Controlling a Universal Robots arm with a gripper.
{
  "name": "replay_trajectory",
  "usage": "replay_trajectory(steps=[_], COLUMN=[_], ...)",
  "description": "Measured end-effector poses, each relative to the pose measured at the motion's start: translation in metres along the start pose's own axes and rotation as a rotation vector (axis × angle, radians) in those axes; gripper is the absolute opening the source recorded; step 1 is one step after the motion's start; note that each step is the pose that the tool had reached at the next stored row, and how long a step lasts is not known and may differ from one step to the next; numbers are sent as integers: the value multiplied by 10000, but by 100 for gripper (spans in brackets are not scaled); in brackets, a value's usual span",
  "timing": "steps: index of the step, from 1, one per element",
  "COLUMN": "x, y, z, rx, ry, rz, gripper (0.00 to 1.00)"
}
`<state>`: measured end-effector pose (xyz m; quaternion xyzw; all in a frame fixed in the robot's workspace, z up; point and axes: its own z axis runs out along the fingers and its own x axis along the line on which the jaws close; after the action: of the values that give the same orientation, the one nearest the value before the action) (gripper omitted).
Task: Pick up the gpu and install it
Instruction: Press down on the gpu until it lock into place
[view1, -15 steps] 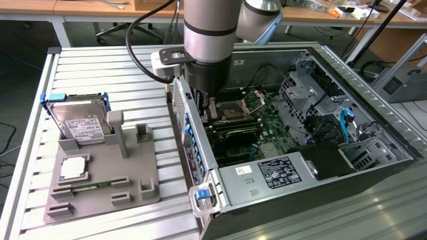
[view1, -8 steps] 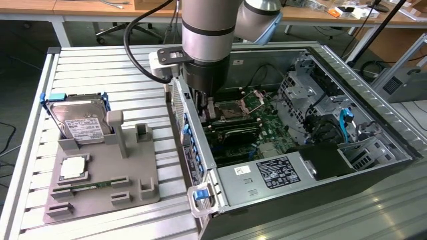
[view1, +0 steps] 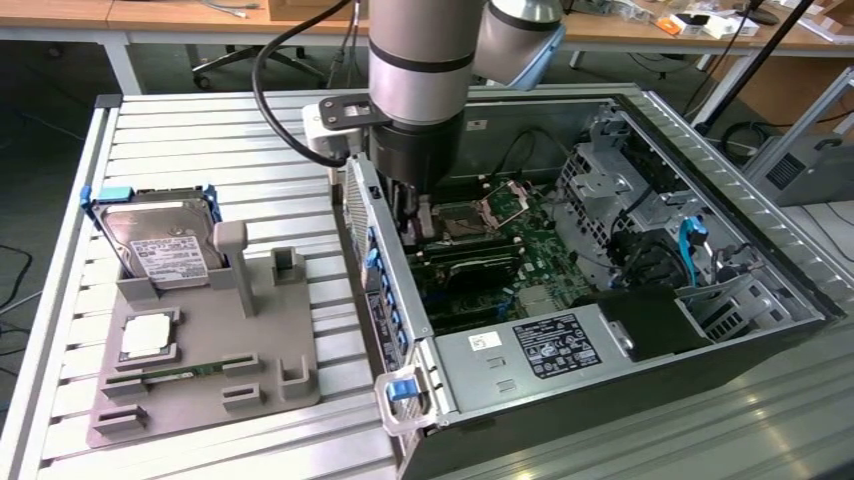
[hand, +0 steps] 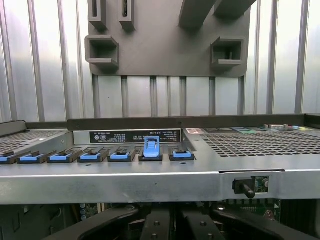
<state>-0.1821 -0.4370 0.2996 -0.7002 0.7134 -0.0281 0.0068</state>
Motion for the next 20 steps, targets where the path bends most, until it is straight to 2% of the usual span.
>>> replay_trajectory(steps=[20], x=[-3], y=[-177], z=[18], rx=[-49], ry=[0], rz=[-1], gripper=[11])
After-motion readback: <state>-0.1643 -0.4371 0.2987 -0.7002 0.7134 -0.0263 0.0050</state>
